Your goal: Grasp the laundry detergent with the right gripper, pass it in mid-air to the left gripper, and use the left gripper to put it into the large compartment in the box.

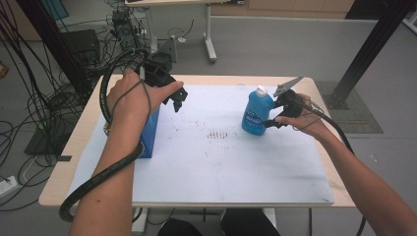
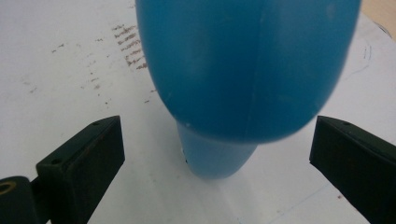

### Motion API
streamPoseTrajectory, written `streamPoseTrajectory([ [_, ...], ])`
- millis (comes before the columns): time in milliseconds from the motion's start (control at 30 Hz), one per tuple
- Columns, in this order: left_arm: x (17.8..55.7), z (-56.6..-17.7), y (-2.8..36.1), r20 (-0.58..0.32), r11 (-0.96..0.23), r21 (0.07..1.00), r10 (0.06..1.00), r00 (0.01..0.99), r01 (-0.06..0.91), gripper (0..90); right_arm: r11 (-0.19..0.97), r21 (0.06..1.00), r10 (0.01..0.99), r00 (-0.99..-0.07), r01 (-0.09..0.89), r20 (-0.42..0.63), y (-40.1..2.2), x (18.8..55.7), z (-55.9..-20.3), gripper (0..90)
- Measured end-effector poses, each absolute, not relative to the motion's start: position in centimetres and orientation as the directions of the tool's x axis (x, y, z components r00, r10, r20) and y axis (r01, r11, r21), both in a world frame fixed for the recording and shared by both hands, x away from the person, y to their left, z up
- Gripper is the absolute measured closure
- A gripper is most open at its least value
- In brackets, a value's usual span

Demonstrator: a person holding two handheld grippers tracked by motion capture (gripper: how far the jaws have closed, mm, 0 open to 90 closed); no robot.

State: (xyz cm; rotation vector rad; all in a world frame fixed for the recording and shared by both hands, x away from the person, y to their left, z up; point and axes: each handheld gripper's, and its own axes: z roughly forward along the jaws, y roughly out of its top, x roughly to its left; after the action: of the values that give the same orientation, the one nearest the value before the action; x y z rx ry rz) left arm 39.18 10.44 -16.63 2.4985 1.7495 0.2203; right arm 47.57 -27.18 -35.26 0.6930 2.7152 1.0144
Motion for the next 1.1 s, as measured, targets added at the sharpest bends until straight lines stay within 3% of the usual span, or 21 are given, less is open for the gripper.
streamPoseTrajectory([
  [1100,39.1,-16.6,10.3,0.084,-0.349,0.139,0.937,0.34,0.927,4.2,0.565,0.741,0.541,-0.841,0.363,0.0,-25.8,47.9,-36.9,2.4],
])
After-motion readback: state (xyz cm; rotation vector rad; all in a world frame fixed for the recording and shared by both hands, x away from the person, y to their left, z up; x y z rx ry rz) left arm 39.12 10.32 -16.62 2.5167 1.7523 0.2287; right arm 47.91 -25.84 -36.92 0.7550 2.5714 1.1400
